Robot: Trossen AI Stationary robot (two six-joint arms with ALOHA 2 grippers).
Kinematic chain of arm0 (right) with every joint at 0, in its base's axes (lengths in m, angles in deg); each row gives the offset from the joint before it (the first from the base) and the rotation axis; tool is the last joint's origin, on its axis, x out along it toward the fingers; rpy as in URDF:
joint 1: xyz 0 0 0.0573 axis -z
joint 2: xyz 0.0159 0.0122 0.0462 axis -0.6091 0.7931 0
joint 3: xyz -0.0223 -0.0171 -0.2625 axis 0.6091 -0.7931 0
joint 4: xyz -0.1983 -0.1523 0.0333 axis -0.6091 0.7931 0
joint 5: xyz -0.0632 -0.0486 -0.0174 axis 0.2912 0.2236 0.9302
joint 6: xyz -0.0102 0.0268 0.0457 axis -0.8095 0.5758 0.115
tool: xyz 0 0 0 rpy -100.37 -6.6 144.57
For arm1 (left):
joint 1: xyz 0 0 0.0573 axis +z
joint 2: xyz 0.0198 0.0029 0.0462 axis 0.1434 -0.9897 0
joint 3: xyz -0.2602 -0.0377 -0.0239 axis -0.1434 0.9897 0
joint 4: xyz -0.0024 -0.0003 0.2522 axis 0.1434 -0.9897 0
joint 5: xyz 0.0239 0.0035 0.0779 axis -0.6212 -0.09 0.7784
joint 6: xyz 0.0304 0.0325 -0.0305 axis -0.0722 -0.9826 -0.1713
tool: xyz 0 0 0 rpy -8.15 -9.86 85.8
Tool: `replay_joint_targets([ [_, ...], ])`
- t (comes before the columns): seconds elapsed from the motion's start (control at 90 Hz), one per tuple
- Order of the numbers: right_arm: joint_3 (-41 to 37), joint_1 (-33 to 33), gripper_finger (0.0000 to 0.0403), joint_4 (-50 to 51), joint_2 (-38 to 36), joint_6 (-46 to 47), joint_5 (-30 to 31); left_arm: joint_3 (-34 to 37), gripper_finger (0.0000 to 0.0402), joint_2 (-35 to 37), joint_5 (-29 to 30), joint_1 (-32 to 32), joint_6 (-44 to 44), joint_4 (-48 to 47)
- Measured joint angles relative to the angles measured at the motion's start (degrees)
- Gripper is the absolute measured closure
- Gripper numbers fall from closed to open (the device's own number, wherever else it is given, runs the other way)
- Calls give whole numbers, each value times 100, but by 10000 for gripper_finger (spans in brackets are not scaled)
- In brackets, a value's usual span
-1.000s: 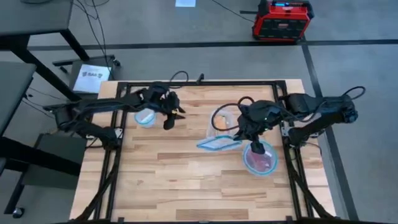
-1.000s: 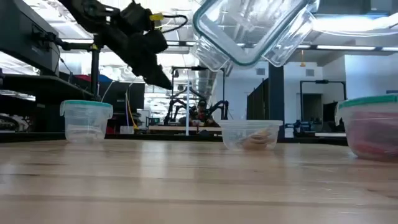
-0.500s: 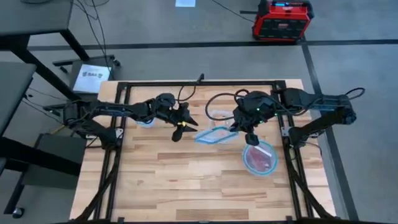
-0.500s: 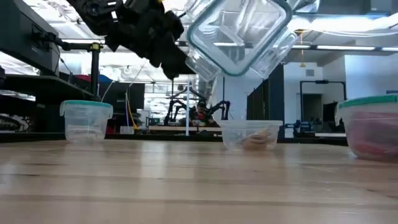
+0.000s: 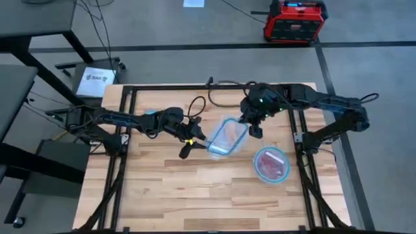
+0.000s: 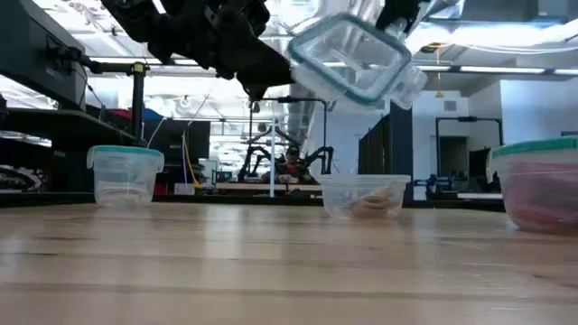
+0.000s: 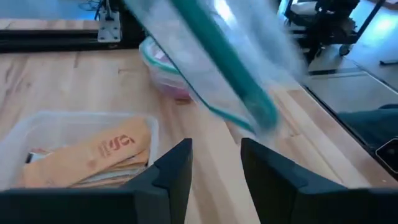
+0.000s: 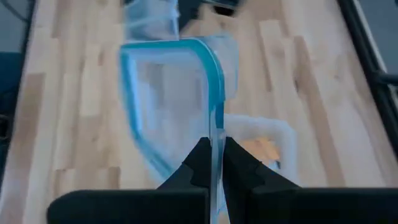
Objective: Sort candy
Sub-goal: Close the rectangular transparent bin
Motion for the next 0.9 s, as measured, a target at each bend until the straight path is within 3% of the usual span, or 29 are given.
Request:
replay_joint_targets([
  [0.189, 0, 622, 403, 105, 471, -304, -261, 10, 279, -205, 411, -5, 11, 201],
  [0.533, 0, 1526, 403, 332, 1551, -1120, -1037, -300, 279, -896, 443, -66, 48, 436],
  [0.9, -11, 1991, 400, 422, 2677, -1624, -916, -321, 279, -944, 611, -20, 73, -173],
])
